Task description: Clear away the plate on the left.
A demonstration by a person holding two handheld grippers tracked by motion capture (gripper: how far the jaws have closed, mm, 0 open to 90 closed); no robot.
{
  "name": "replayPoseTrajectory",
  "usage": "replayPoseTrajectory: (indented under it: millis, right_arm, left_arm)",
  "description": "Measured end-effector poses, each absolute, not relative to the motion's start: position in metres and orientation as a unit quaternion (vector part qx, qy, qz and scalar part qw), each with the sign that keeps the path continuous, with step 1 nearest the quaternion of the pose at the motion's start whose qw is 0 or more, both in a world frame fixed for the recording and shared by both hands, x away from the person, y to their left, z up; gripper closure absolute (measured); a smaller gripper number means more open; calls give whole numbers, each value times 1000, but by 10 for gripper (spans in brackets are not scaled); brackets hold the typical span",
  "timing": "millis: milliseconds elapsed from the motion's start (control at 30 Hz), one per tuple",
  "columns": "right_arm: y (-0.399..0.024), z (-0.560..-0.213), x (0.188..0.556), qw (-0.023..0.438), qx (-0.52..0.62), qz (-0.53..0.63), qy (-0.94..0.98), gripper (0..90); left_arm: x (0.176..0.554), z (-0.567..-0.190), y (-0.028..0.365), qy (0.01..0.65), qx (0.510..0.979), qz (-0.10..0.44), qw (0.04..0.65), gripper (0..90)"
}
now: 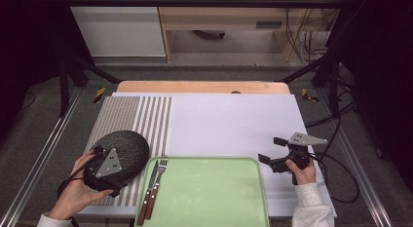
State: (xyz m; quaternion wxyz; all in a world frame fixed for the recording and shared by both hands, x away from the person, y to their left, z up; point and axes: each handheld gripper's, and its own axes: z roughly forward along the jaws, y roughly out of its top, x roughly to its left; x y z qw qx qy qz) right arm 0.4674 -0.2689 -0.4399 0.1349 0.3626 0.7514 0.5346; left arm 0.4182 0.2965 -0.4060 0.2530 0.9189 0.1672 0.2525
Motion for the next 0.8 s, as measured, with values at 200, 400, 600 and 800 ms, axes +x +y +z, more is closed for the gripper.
replayPoseTrajectory:
  millis: [200,400,600,800]
  right_arm:
    - [-269,-439,467,135,362,536,750,10]
    - [-269,-440,467,134,361,536,751,10]
    - [-269,-440,467,134,361,536,752,11]
    - [-269,-440,467,133,362,535,752,10]
  left_arm:
    - [416,-409,300,159,922,259,239,25]
    - [413,-413,302,150,924,267,229,21]
    - [410,-418,303,133,931,270,206,11]
    - [408,-425,304,120,935,284,176,10]
